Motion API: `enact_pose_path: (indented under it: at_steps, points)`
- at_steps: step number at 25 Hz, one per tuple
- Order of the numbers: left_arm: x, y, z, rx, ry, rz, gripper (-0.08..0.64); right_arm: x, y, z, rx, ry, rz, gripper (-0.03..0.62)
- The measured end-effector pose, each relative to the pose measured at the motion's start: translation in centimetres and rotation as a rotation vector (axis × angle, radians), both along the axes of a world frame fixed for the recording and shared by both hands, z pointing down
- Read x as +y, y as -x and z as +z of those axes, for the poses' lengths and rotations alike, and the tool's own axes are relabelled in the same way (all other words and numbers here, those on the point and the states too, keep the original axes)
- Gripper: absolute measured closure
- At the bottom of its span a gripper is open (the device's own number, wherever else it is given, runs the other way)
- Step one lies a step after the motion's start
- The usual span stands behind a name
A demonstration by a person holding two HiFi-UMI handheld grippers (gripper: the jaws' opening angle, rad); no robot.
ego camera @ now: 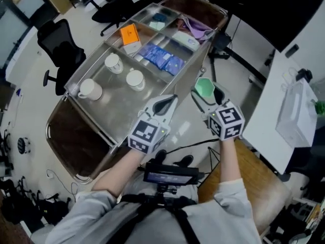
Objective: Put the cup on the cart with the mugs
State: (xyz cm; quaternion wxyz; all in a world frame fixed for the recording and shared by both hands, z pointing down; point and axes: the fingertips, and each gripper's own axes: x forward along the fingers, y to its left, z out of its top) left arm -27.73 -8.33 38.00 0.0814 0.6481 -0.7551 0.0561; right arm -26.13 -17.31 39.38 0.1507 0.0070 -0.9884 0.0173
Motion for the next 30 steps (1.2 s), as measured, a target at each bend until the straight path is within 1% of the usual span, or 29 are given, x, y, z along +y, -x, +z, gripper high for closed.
enact_pose_path:
  at_steps: [4,7,10,12,16,19,22,25,30]
  points:
    - [4.7,4.2,-2.1,0.006,0.011,-0.135,0.557,5.3,5.3,-2.0,-0.012,-0.015,-0.178,0.288]
    - [8.8,7.4,-3.1,0.006,0.026,-0.235,0.557,9.3,8.5,-3.0,-0.009,-0.028,-0.298,0.288]
    - [13.5,10.5,-3.4,0.012,0.027,-0.341,0.557,13.3,10.9,-3.6,-0.008,-0.015,-0.416,0.288]
    - [16.6,12.4,-3.3,0.021,0.028,-0.410,0.557,15.9,12.2,-3.8,-0.008,-0.003,-0.478,0.287]
    - [21.7,15.0,-2.9,0.040,0.025,-0.517,0.557,21.2,14.9,-3.1,0.020,0.005,-0.595,0.287]
    - [24.1,16.2,-2.6,0.048,0.018,-0.574,0.557,25.0,16.5,-1.9,0.054,0.005,-0.685,0.288]
    - [25.1,17.0,-2.4,0.055,0.007,-0.606,0.557,27.5,17.7,-0.5,0.080,-0.007,-0.757,0.287]
    - [25.5,17.5,-2.0,0.059,0.002,-0.621,0.557,28.9,18.8,0.8,0.108,-0.008,-0.799,0.287]
    - [27.0,18.0,-1.7,0.063,-0.011,-0.650,0.557,31.4,19.8,3.5,0.183,-0.039,-0.863,0.287]
